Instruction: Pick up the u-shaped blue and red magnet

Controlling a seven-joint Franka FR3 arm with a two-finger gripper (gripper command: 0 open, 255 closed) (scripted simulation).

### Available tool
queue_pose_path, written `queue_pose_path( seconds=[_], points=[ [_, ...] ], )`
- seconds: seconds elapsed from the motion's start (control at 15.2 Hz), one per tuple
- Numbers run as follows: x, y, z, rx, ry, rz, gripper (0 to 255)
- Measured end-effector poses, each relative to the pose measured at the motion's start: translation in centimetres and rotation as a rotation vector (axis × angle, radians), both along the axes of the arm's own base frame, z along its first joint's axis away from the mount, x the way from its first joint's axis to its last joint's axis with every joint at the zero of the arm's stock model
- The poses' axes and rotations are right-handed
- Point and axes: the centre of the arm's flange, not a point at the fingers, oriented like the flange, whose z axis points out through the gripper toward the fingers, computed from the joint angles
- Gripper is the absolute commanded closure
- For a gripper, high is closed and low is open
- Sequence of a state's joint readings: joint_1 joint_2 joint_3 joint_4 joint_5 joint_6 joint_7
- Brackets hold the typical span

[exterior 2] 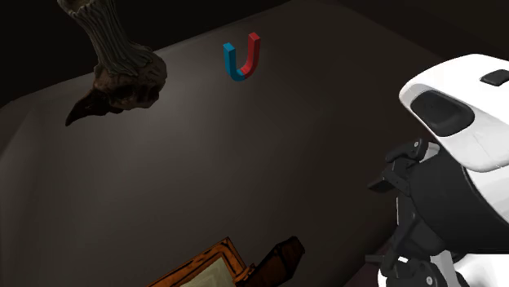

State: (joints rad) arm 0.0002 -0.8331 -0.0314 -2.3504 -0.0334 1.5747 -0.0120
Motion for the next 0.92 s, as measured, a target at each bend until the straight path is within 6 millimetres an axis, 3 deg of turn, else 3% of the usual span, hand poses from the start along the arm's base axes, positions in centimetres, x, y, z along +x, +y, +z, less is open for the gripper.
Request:
queue_pose_path(
  seconds=[0.13,0.46,0.92],
  points=[
    [0.4,-0.4,0.1,-0.001,0.000,0.006,0],
    [4.0,-4.2,0.8,-0.016,-0.003,0.065,0],
    [10.6,-10.8,1.5,-0.040,-0.007,0.158,0]
  ],
)
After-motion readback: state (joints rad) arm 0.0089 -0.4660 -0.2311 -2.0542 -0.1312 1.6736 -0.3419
